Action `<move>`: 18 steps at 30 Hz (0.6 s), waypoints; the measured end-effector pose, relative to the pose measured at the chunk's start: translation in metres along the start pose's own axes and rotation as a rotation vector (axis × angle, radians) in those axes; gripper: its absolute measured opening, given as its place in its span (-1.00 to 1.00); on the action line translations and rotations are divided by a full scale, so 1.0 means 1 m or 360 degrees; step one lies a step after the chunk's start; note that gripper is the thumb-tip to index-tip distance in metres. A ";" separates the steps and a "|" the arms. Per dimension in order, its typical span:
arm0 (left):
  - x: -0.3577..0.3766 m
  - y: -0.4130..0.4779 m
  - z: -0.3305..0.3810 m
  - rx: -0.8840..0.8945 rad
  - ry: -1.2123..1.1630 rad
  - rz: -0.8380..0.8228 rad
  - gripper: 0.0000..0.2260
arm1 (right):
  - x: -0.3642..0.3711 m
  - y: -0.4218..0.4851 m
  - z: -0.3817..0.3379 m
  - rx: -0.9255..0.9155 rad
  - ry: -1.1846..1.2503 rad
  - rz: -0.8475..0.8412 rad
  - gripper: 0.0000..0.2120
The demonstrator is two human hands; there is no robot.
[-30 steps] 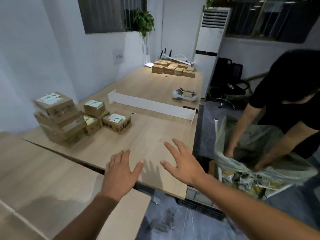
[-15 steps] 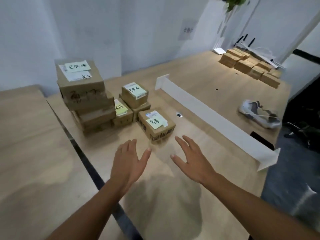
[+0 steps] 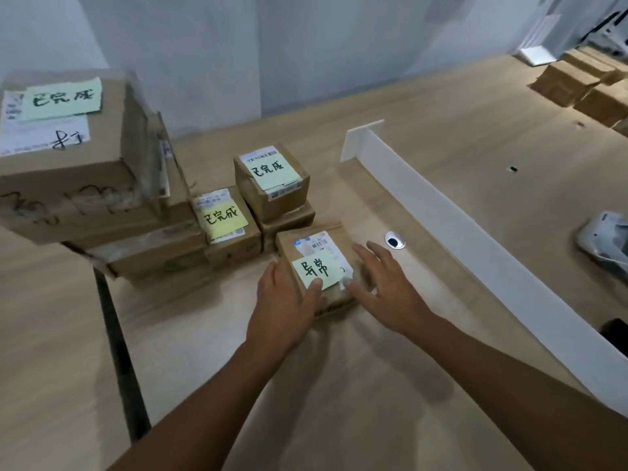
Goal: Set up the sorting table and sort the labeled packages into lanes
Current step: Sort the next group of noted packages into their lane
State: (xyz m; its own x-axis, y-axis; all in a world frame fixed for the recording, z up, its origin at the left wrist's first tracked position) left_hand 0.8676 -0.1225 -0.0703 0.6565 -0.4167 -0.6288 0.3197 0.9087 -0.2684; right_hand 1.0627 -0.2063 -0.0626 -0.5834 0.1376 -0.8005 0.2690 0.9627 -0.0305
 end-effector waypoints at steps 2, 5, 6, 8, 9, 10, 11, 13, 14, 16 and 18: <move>0.015 0.013 0.000 -0.0006 -0.0151 -0.0014 -0.47 | 0.022 0.020 0.017 0.0033 0.0123 -0.0131 -0.28; 0.038 0.013 -0.008 -0.0063 -0.0402 -0.0111 -0.39 | 0.047 0.022 0.029 -0.0013 0.0193 -0.0161 -0.22; 0.043 0.012 -0.012 -0.0072 -0.0437 -0.0133 -0.37 | 0.050 0.021 0.032 -0.0024 0.0196 -0.0140 -0.21; 0.050 0.014 -0.016 -0.0074 -0.0490 -0.0154 -0.36 | 0.051 0.024 0.034 -0.0043 0.0225 -0.0144 -0.19; 0.052 0.015 -0.017 -0.0083 -0.0493 -0.0159 -0.36 | 0.050 0.025 0.033 -0.0039 0.0255 -0.0155 -0.18; 0.053 0.016 -0.016 -0.0096 -0.0481 -0.0164 -0.37 | 0.047 0.025 0.032 -0.0022 0.0304 -0.0166 -0.18; 0.053 0.015 -0.015 -0.0115 -0.0459 -0.0174 -0.38 | 0.044 0.024 0.029 -0.0007 0.0358 -0.0185 -0.19; 0.049 0.008 -0.014 -0.0154 -0.0384 -0.0202 -0.39 | 0.041 0.014 0.016 -0.0020 0.0394 -0.0261 -0.21; 0.045 0.001 -0.013 -0.0157 -0.0334 -0.0214 -0.39 | 0.038 0.005 0.008 -0.0043 0.0382 -0.0295 -0.22; 0.034 -0.020 -0.014 -0.0142 -0.0253 -0.0231 -0.34 | 0.029 -0.017 -0.008 -0.0101 0.0371 -0.0281 -0.26; 0.015 -0.046 -0.013 -0.0115 -0.0205 -0.0207 -0.33 | 0.014 -0.038 -0.023 -0.0098 0.0365 -0.0195 -0.29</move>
State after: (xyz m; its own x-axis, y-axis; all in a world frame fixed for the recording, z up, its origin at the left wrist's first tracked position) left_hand 0.8542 -0.1703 -0.0767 0.6963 -0.5264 -0.4879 0.3610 0.8444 -0.3958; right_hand 1.0266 -0.2361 -0.0594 -0.7691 0.0617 -0.6362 0.1425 0.9868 -0.0766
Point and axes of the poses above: each hand's wrist, its own y-axis towards the middle knuckle, its own x-axis out of the palm, z = x × y, the point moved 9 cm from there along y, towards the middle knuckle, and after that the axes turned 9 degrees about -x, right-handed, at the moved point
